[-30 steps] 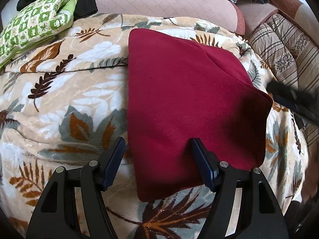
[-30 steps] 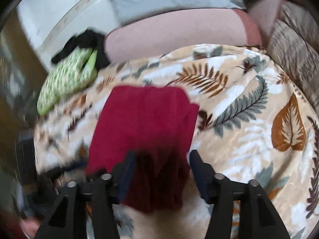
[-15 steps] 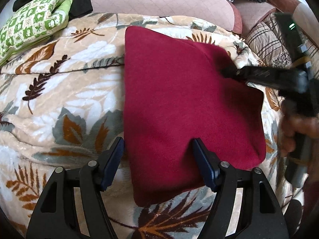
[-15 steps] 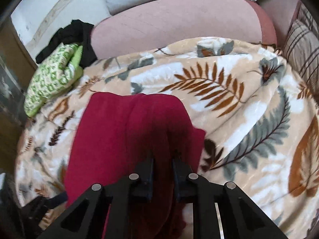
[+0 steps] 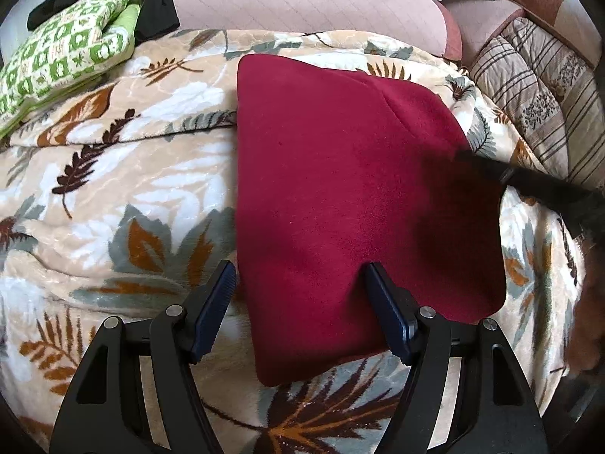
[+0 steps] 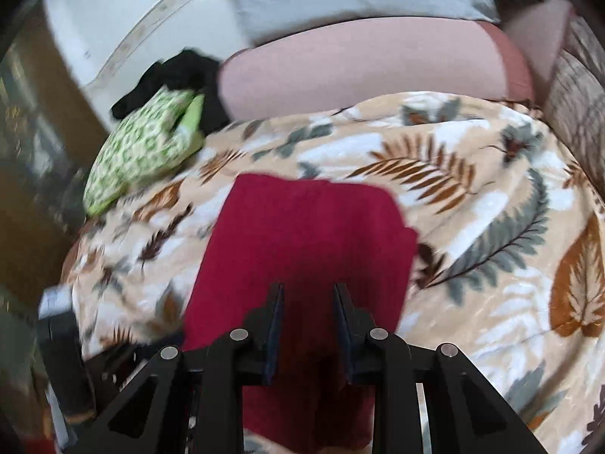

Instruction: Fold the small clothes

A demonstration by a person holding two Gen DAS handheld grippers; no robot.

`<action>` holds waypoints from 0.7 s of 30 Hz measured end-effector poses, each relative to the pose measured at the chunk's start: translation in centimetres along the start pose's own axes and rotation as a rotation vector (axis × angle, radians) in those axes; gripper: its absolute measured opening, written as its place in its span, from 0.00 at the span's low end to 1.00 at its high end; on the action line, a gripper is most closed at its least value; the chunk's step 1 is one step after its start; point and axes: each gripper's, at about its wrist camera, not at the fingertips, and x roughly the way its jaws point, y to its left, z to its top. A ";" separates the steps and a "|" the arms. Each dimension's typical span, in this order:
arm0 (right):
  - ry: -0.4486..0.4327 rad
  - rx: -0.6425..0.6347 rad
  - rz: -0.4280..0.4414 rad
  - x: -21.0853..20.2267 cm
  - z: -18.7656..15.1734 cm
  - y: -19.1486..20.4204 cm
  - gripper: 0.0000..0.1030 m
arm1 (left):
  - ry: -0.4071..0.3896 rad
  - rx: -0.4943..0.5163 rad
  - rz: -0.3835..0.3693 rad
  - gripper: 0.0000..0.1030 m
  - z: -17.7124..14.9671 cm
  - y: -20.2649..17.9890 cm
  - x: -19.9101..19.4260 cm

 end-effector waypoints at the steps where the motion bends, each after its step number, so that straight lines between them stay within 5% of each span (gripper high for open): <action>1: 0.023 0.004 -0.067 0.9 -0.5 -0.3 0.24 | -0.001 0.002 0.001 0.69 0.0 0.0 -0.1; 2: 0.044 0.013 -0.114 1.9 -1.1 -1.0 0.24 | 0.002 0.003 0.003 0.69 0.0 -0.1 -0.3; 11: 0.009 0.077 -0.035 -0.5 -1.8 -1.7 0.31 | -0.037 0.018 0.029 0.69 0.3 -0.2 -1.9; 13: -0.020 0.097 -0.015 -1.3 -1.8 -1.6 0.49 | -0.041 0.010 0.025 0.69 0.5 0.0 -2.1; 18: -0.024 0.105 -0.039 -1.2 -1.4 -1.6 0.57 | -0.043 -0.007 -0.003 0.69 1.7 0.6 -2.1; 21: -0.031 0.144 -0.056 -0.4 -1.2 -2.6 0.77 | -0.040 -0.042 -0.079 0.69 2.6 1.6 -1.6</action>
